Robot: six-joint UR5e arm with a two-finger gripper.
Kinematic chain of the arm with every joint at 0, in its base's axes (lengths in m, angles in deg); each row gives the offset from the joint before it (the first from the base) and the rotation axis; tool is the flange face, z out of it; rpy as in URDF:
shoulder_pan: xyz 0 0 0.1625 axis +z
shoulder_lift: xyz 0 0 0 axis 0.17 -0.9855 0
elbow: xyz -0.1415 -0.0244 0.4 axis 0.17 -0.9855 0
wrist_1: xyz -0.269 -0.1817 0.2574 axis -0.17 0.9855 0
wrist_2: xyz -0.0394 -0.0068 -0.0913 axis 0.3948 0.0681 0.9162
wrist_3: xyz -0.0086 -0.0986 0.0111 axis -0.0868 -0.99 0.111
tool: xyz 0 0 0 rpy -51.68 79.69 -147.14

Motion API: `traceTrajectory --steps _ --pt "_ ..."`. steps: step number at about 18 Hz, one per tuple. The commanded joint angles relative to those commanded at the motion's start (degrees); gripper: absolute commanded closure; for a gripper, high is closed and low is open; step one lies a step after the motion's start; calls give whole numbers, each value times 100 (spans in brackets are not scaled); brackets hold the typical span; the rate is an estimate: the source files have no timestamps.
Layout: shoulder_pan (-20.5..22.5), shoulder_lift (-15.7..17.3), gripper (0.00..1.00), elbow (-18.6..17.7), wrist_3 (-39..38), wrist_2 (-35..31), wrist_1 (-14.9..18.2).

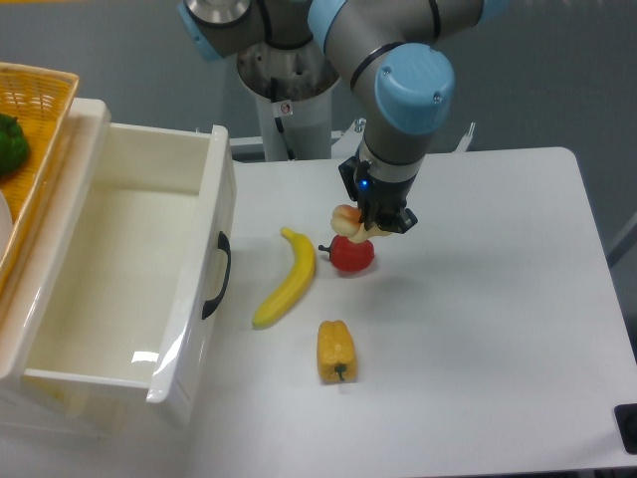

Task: Place the round bread in the upper white drawer
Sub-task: 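Close the gripper on the round bread bun beside the red apple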

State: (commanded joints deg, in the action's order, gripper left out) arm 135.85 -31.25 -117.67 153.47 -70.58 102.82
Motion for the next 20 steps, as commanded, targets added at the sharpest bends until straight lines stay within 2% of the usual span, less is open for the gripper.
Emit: traceTrajectory --steps 15,20 --pt "-35 17 100 106 -677 263 -9" --pt "-96 26 100 167 -1327 781 -18"
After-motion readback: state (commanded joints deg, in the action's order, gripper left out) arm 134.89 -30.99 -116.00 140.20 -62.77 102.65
